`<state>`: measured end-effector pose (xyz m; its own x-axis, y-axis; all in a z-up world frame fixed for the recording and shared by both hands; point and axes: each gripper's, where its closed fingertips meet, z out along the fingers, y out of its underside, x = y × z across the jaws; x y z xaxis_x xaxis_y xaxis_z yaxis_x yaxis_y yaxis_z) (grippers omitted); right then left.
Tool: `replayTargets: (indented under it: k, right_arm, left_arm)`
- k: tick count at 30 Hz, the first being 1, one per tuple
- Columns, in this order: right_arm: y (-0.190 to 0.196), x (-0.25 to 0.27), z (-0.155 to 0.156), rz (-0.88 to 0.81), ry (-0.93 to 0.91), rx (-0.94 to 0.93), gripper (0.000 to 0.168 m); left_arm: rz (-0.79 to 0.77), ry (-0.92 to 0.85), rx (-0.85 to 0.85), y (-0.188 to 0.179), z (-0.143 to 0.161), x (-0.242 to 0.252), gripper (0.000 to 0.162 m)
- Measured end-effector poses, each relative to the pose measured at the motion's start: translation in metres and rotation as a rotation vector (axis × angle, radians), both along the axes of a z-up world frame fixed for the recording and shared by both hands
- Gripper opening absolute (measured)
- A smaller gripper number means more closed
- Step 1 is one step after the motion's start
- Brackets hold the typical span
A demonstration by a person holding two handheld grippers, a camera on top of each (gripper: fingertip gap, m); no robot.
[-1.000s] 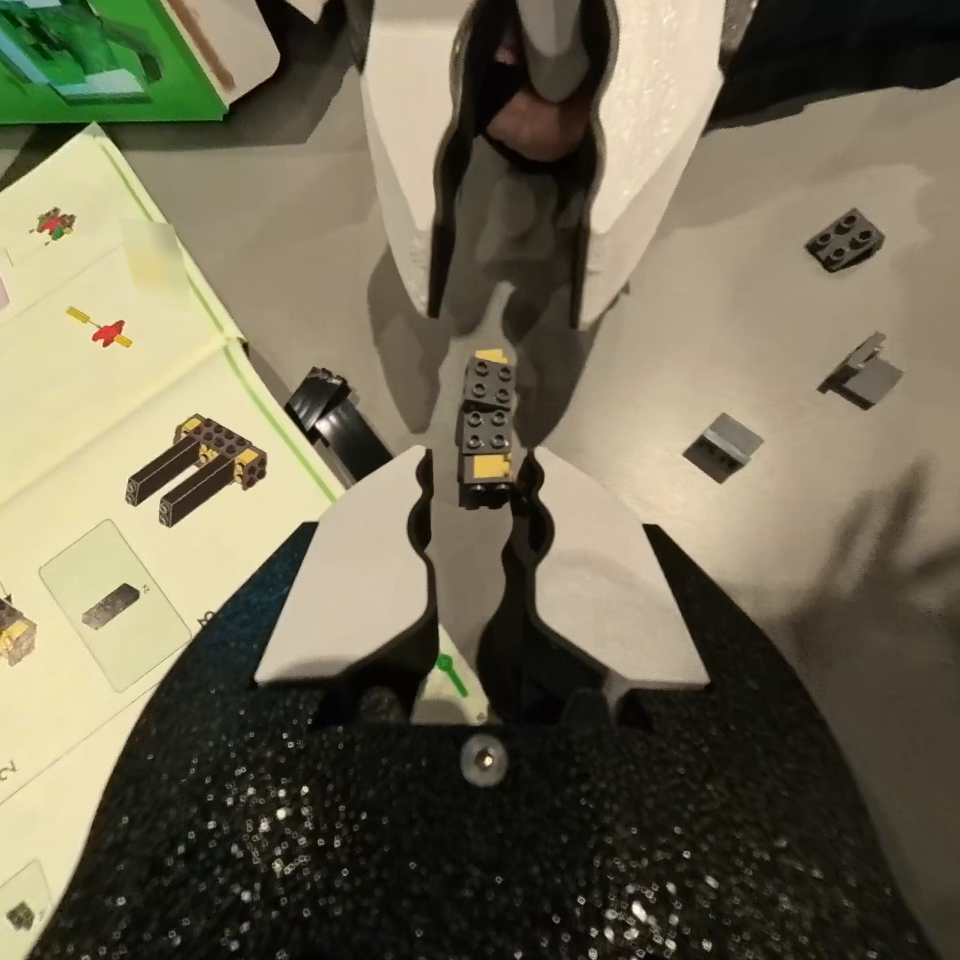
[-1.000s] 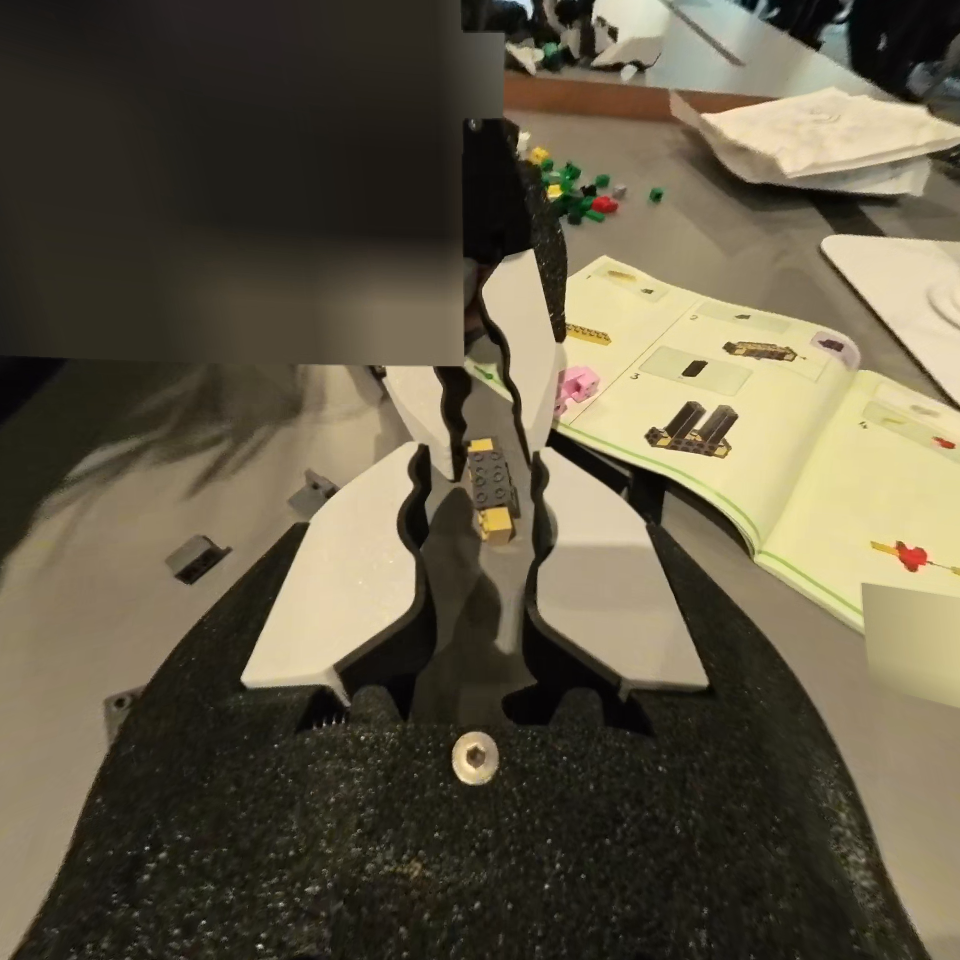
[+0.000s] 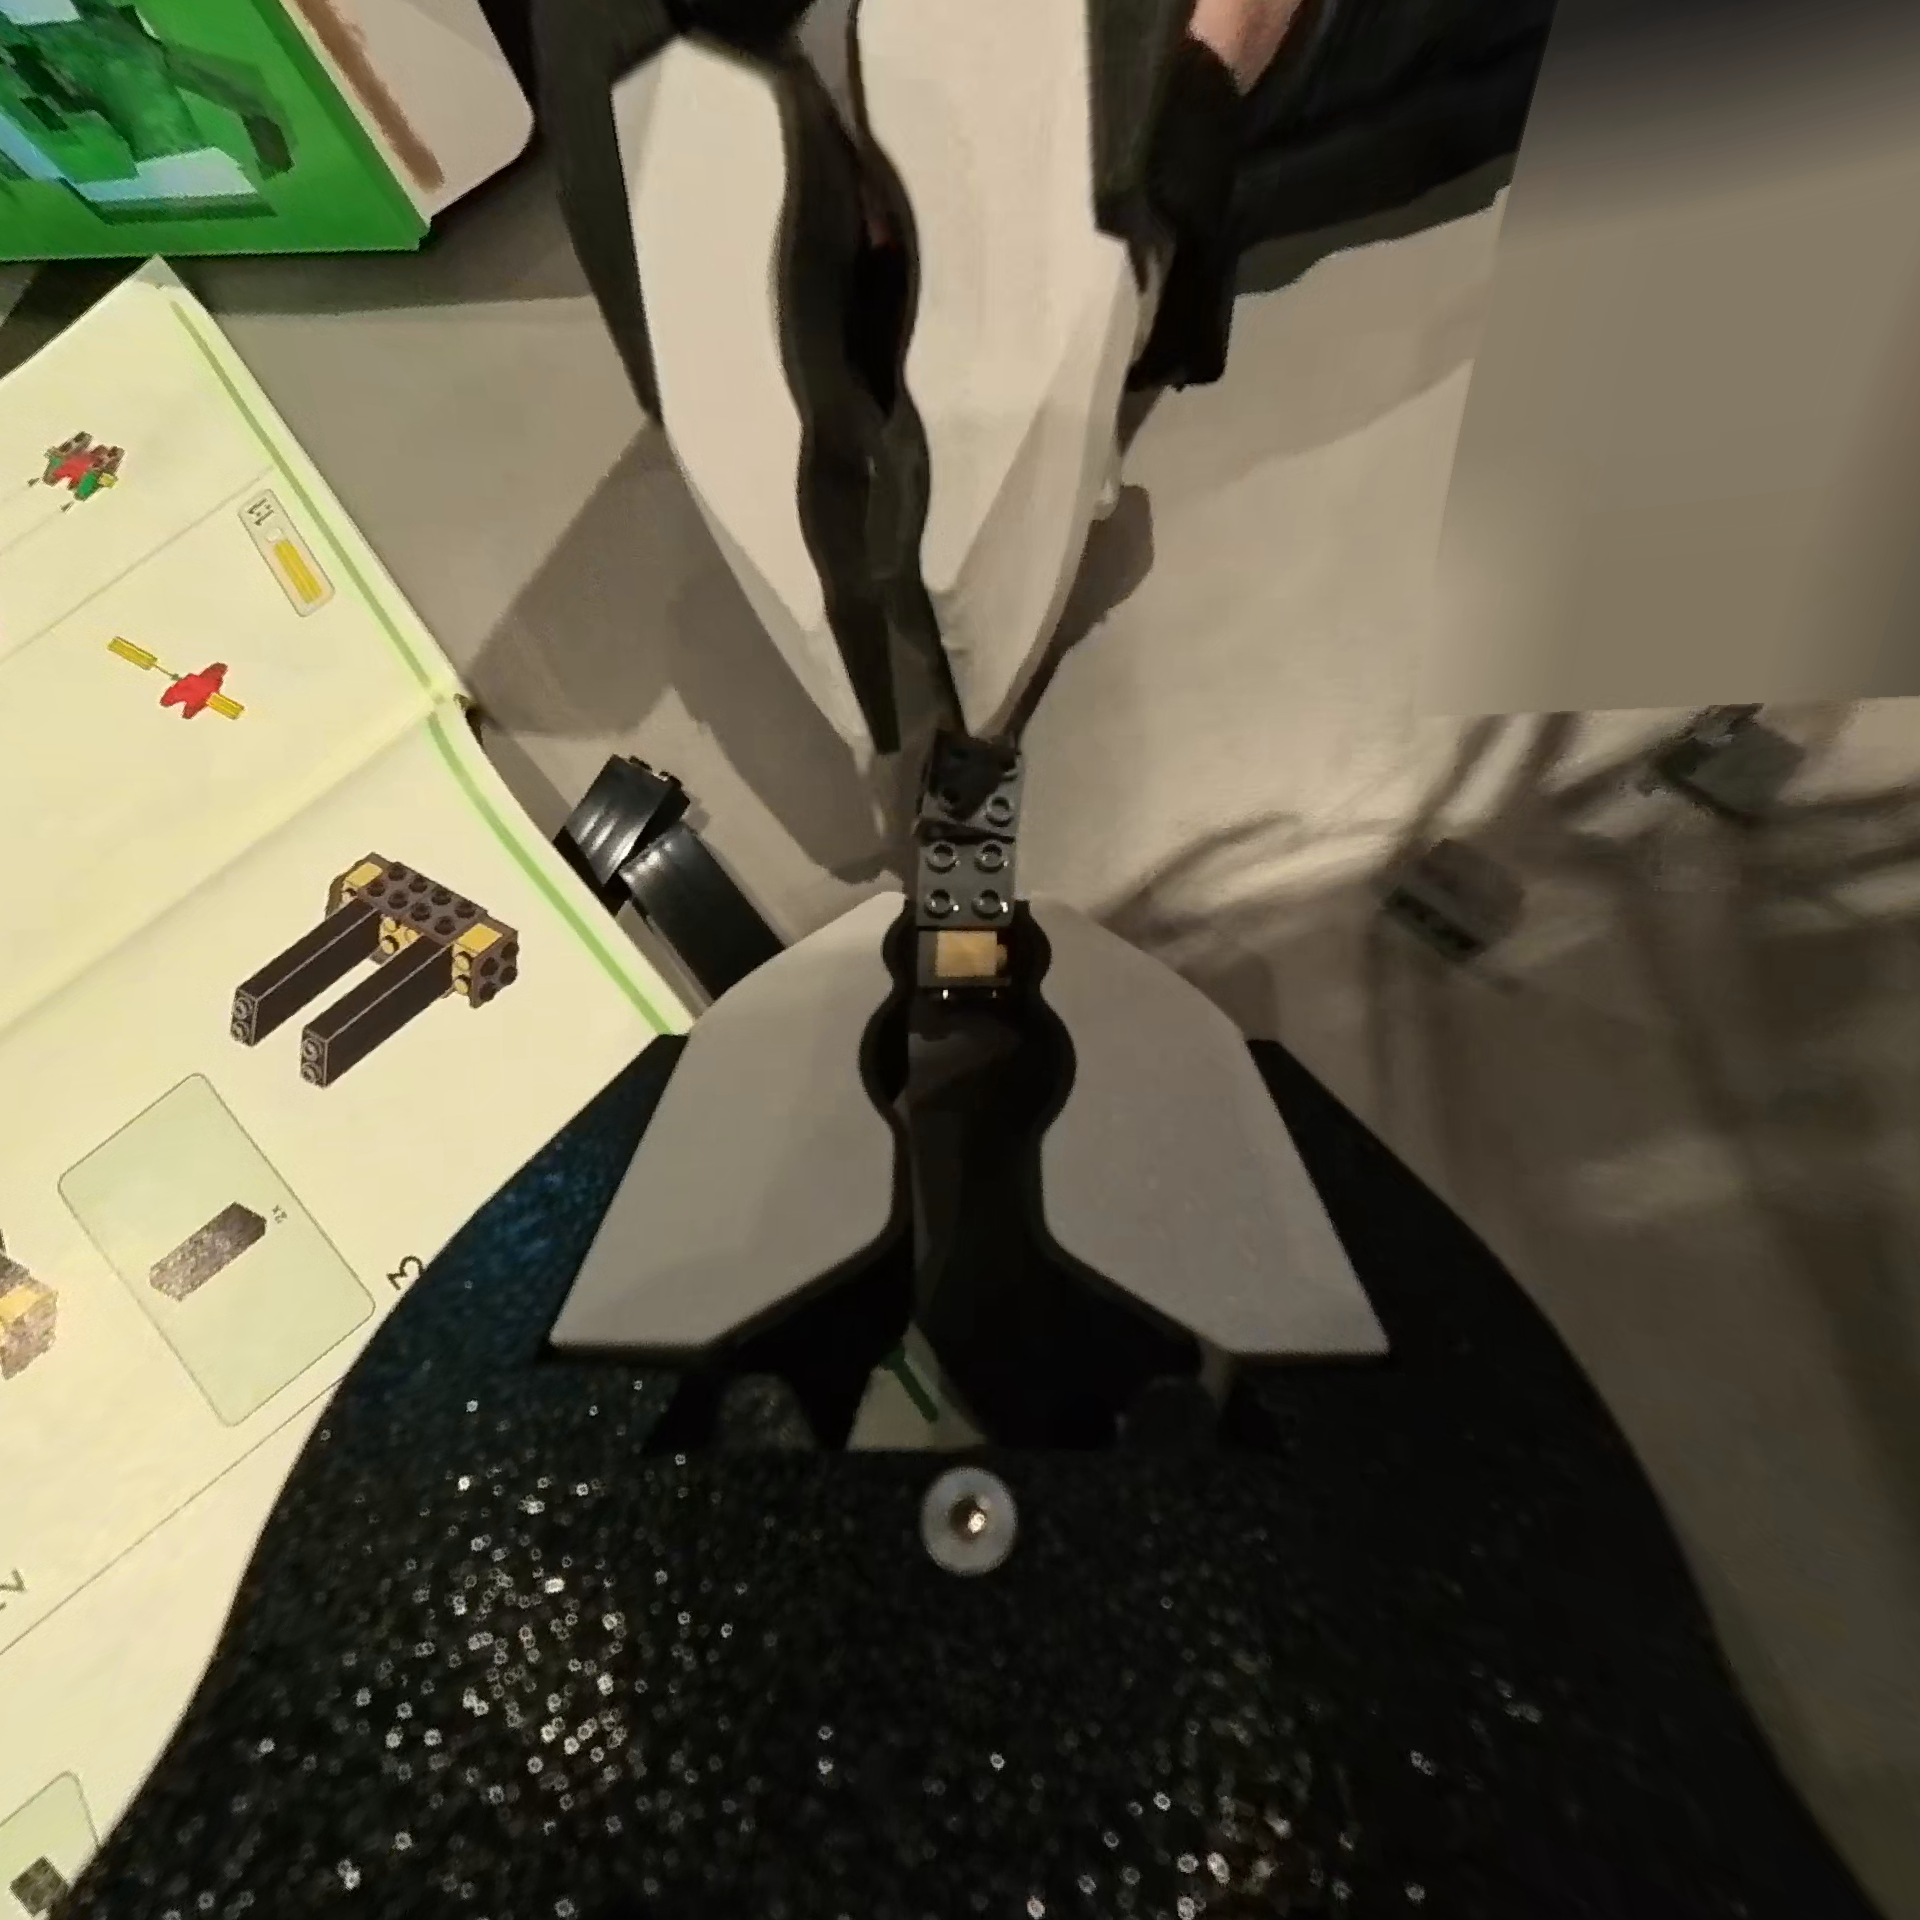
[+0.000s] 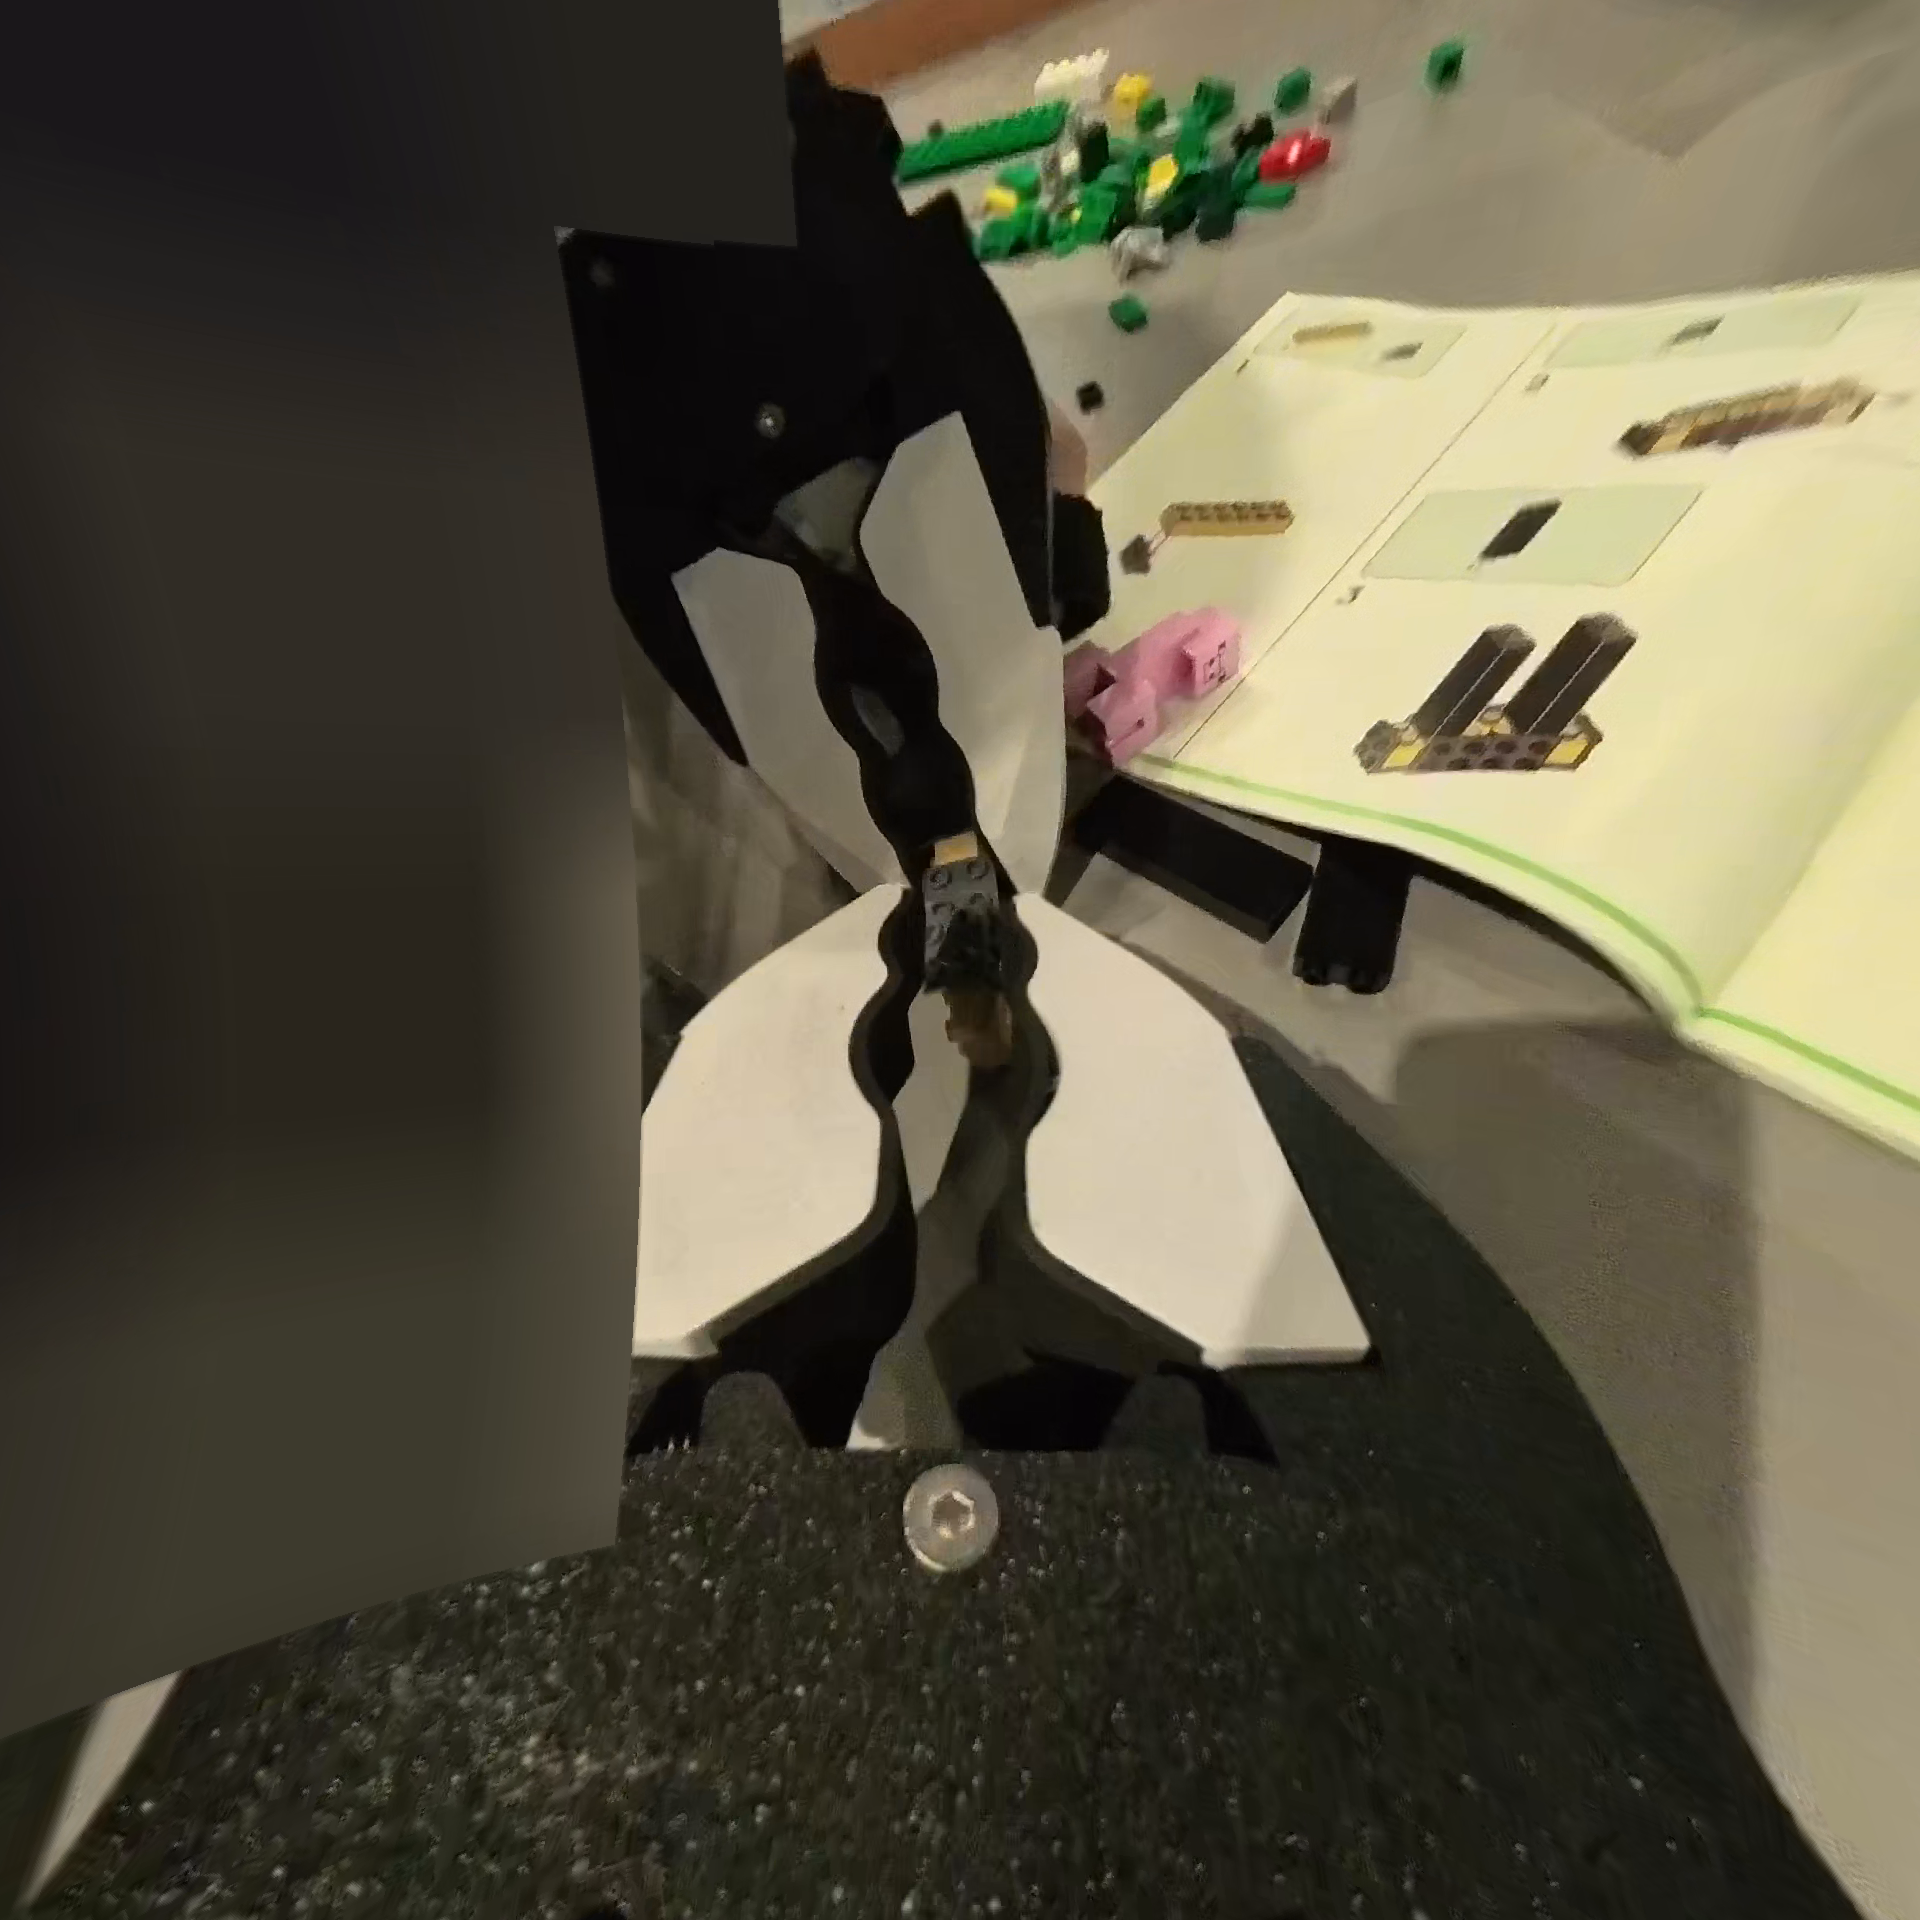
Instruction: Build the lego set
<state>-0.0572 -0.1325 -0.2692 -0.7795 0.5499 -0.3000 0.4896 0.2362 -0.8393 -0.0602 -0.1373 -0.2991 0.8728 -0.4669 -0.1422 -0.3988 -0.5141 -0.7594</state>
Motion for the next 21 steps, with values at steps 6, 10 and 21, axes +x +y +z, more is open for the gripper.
replayTargets:
  k: [6,10,21]
  right_arm:
    - [-0.003,0.0,-0.014,0.016,-0.085,0.061,0.013]
    - [-0.002,0.0,-0.013,0.018,-0.124,0.029,0.012]
    - [-0.001,0.0,-0.015,0.017,-0.204,0.035,0.011]
  left_arm:
    - [-0.002,0.001,0.001,0.0,0.0,0.0,0.017]
    - [-0.005,0.005,0.003,0.0,0.0,0.0,0.017]
    - [-0.011,0.007,0.005,0.0,0.0,0.001,0.017]
